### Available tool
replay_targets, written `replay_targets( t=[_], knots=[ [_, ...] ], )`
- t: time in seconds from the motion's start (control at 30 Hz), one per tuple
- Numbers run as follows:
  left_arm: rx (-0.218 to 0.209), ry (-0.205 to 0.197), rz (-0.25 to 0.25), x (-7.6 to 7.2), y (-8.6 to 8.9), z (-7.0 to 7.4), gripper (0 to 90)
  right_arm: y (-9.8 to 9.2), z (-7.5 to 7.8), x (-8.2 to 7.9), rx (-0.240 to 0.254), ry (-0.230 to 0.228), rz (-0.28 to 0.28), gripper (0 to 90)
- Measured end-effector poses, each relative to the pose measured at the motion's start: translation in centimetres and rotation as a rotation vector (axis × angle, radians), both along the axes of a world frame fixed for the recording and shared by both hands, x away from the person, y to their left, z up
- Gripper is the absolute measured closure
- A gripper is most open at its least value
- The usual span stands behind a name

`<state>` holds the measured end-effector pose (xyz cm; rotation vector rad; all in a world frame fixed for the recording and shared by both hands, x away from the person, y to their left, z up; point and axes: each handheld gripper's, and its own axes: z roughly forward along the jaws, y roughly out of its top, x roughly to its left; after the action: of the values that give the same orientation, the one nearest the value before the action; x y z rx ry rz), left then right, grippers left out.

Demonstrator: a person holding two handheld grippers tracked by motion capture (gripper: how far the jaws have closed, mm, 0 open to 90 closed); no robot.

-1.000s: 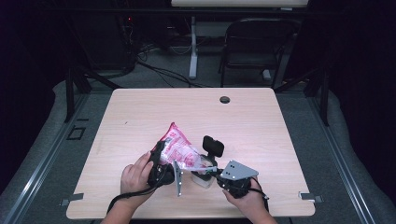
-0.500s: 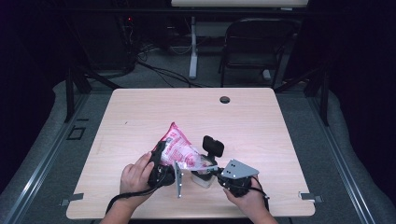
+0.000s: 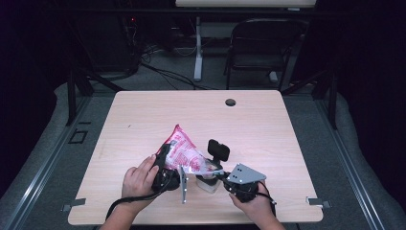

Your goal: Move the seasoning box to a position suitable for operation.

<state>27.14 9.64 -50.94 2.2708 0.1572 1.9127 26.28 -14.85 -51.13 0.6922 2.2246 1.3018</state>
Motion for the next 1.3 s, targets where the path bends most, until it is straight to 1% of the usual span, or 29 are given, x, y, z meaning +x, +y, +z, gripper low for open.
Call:
replay_targets(
  t=[0.07,0.13,0.17,0.33,0.5,0.53,0.87,1.1,1.3],
  knots=[
    [0.002,-0.003,0.0,-0.05,-0.07,0.17,67.7,-0.05,0.04,-0.02,0.005,0.001,0.004,90.0],
    [0.006,-0.005,-0.001,-0.1,-0.1,0.25,67.8,-0.12,0.11,-0.08,-0.002,0.0,0.005,90.0],
    [0.001,0.003,0.003,-0.14,-0.13,0.25,67.8,-0.13,0.1,-0.09,0.0,0.001,0.006,90.0],
    [-0.009,-0.004,0.001,-0.11,-0.13,0.1,67.8,-0.07,-0.03,-0.07,0.002,-0.001,0.006,90.0],
    [-0.014,0.005,0.005,-0.12,-0.07,-0.13,67.8,0.0,-0.15,-0.02,-0.006,0.005,0.006,90.0],
    [-0.01,-0.001,0.003,-0.1,-0.07,-0.1,67.8,0.0,-0.17,0.0,-0.008,0.005,0.004,90.0],
    [-0.007,-0.005,-0.002,-0.06,0.03,-0.18,67.8,0.1,-0.29,0.05,-0.007,0.008,0.006,90.0],
    [-0.003,0.002,0.001,-0.19,0.11,-0.21,67.8,0.17,-0.3,0.03,-0.008,0.006,0.006,90.0],
    [-0.001,-0.005,-0.002,-0.15,0.09,-0.19,67.8,0.19,-0.33,0.04,-0.007,0.006,0.006,90.0]
  ],
)
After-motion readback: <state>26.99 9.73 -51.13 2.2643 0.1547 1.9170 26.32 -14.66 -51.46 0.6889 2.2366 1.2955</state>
